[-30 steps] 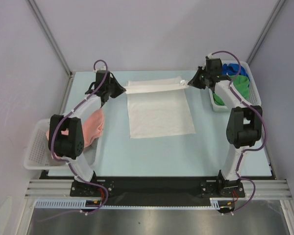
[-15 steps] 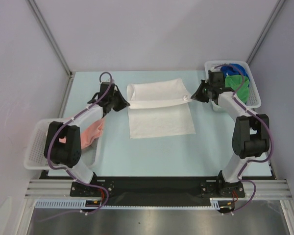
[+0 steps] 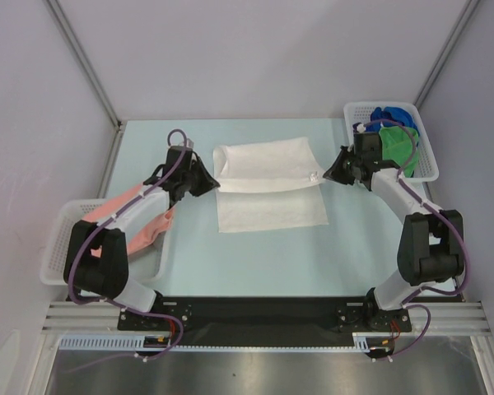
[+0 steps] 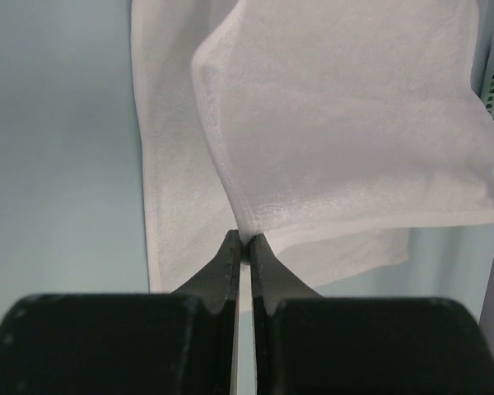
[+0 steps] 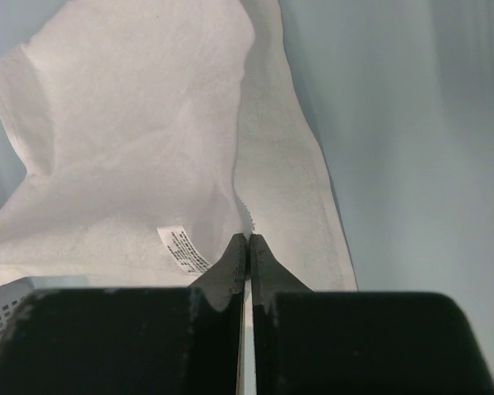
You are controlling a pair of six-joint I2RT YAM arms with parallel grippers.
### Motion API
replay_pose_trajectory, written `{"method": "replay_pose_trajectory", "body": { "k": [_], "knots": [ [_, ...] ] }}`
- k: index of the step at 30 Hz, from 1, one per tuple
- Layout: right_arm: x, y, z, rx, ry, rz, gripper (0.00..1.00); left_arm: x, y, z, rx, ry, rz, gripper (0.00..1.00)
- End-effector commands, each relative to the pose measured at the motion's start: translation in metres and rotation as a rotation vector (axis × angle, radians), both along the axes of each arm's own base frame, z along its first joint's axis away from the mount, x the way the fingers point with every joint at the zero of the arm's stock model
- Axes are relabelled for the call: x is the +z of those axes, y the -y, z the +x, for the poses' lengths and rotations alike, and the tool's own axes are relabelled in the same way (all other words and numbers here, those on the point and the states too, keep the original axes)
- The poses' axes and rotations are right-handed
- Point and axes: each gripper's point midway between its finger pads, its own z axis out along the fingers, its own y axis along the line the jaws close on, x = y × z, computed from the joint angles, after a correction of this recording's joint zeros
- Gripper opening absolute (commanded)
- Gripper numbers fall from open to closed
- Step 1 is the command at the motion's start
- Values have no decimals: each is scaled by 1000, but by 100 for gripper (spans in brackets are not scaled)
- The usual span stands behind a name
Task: Fold and stack the towels
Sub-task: Fold the towel
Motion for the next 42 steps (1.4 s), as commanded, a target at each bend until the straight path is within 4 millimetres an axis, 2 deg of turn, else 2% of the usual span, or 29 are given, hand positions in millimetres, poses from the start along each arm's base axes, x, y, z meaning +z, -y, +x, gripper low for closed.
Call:
{"method": "replay_pose_trajectory", "body": {
  "k": [1, 20, 42],
  "knots": [
    [10, 0, -6, -4, 39, -14, 0, 2, 3, -13, -18, 4, -5, 0],
    [-23, -1, -44, 18, -27, -37, 0, -20, 2, -41, -45, -43, 6, 0],
    [-40, 5, -65, 7, -59, -61, 0, -42, 3, -71, -70, -88, 9, 0]
  ]
}}
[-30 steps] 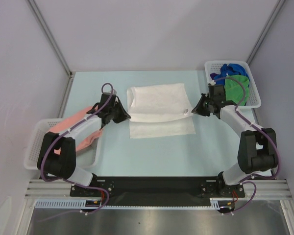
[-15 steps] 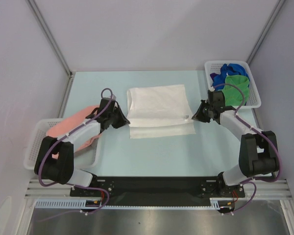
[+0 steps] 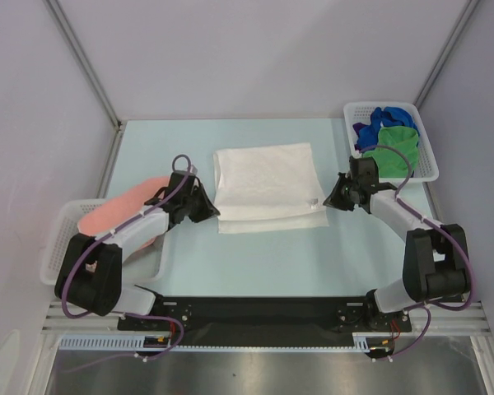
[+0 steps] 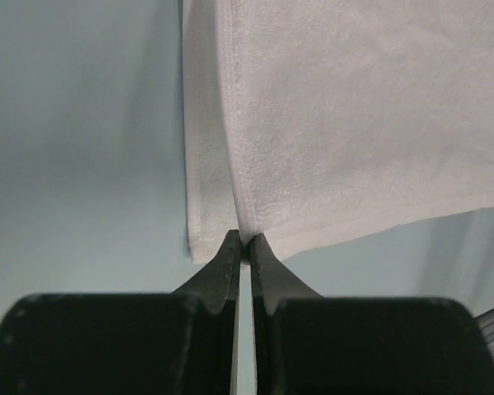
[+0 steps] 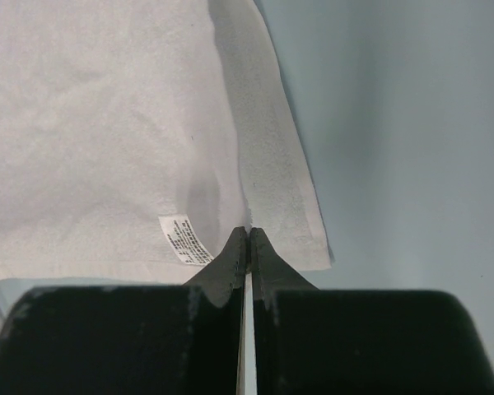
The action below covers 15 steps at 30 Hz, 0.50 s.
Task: Fold and stack the towels
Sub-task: Fold the towel
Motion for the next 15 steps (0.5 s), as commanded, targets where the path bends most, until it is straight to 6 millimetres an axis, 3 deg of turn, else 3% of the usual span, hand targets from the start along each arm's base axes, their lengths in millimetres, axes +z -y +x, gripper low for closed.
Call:
{"method": "replay_pose_trajectory", "body": {
  "k": [1, 10, 15],
  "knots": [
    [13, 4, 3, -3, 61, -20, 0, 8, 4, -1, -7, 32, -19, 0],
    [9, 6, -3, -7, 57, -27, 0, 7, 3, -4, -4, 32, -12, 0],
    [26, 5, 2, -8, 85, -20, 0, 16, 4, -1, -3, 48, -20, 1]
  ]
}}
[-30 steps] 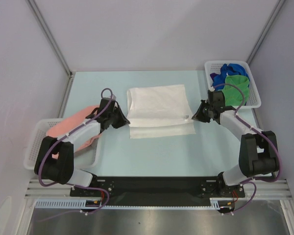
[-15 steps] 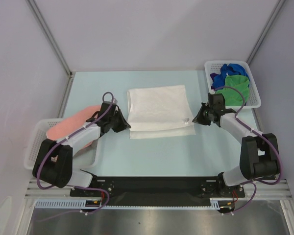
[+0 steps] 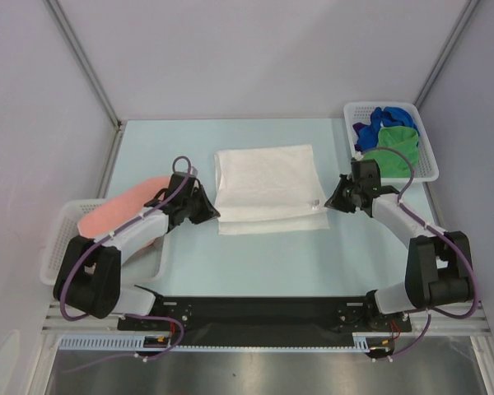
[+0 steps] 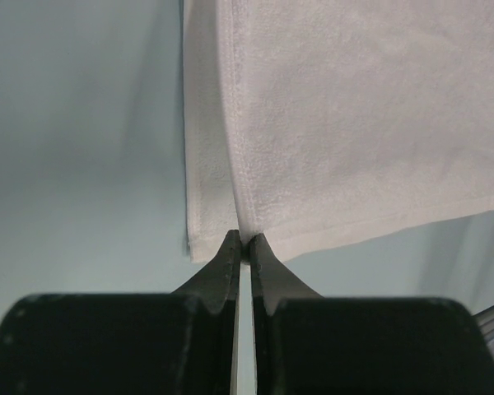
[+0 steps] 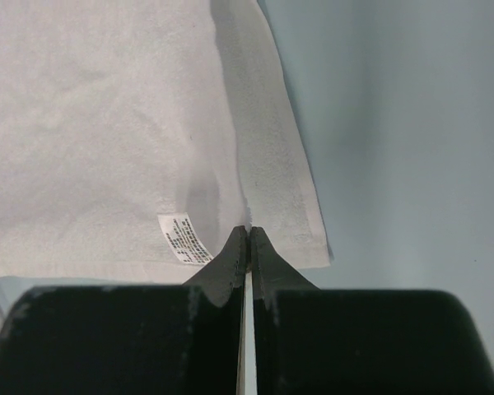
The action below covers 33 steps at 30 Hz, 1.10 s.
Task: Fold and stack the towels
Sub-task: Fold the towel
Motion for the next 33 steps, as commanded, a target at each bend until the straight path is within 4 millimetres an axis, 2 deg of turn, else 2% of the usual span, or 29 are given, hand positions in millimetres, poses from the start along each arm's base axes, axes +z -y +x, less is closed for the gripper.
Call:
{"method": "replay_pose_trajectory", "body": {
  "k": [1, 7, 10, 13, 17, 23, 28, 33],
  "knots": [
    [32, 2, 13, -1, 93, -10, 0, 21, 3, 6, 6, 57, -21, 0],
    [64, 4, 16, -7, 157, -15, 0, 42, 1, 10, 11, 99, -17, 0],
    [72, 6, 13, -11, 171, -17, 0, 51, 0, 10, 14, 116, -15, 0],
    [70, 7, 9, -13, 163, -23, 0, 49, -1, 9, 12, 114, -14, 0],
    [55, 5, 3, -10, 141, -14, 0, 37, 0, 3, 10, 92, -24, 0],
    [22, 0, -12, 3, 82, -9, 0, 6, -4, -9, 11, 35, -7, 0],
    [-5, 3, -27, 1, 32, -18, 0, -7, -2, -13, 11, 16, -15, 0],
    [-24, 4, -33, 0, 1, -22, 0, -19, 0, -17, -6, -9, -12, 0]
  ]
}}
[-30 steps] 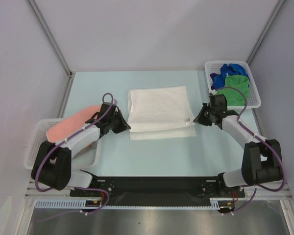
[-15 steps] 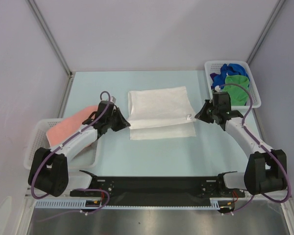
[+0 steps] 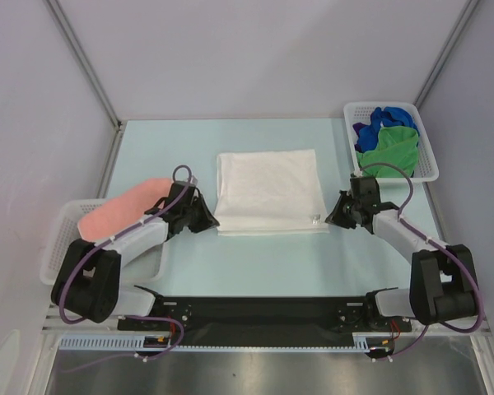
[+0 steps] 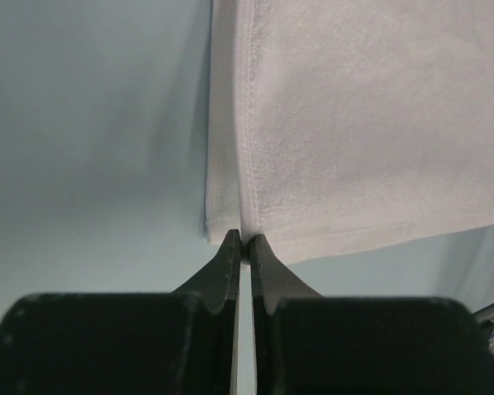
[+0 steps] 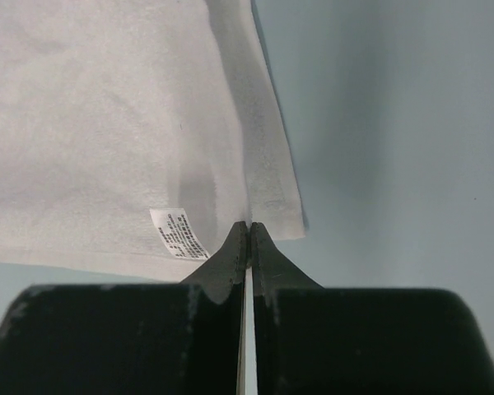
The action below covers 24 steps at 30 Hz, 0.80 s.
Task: Fold and stack the towels
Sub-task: Fold the towel
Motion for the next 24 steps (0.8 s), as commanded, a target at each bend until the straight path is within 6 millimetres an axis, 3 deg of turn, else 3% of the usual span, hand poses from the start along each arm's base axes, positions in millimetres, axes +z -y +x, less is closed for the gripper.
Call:
{"method": "replay_pose_trajectory", "body": {
  "k": [1, 11, 19, 20, 22, 24],
  "knots": [
    [-8, 2, 6, -9, 19, -11, 0, -4, 6, 2, -6, 14, -13, 0],
    [-28, 2, 0, -7, -12, -11, 14, -24, 5, -4, -4, -26, 3, 0],
    [-33, 5, 1, -21, -22, -14, 17, -24, 2, -4, -4, -32, 24, 6],
    [-32, 6, 0, -26, -23, -18, 19, -22, 1, -3, -7, -33, 31, 14],
    [-25, 8, 1, -35, -7, -22, 26, -16, 0, -2, -5, -17, 34, 19],
    [-13, 13, 7, -55, 20, -44, 47, 0, -4, 2, 4, 18, 51, 28]
  ]
}}
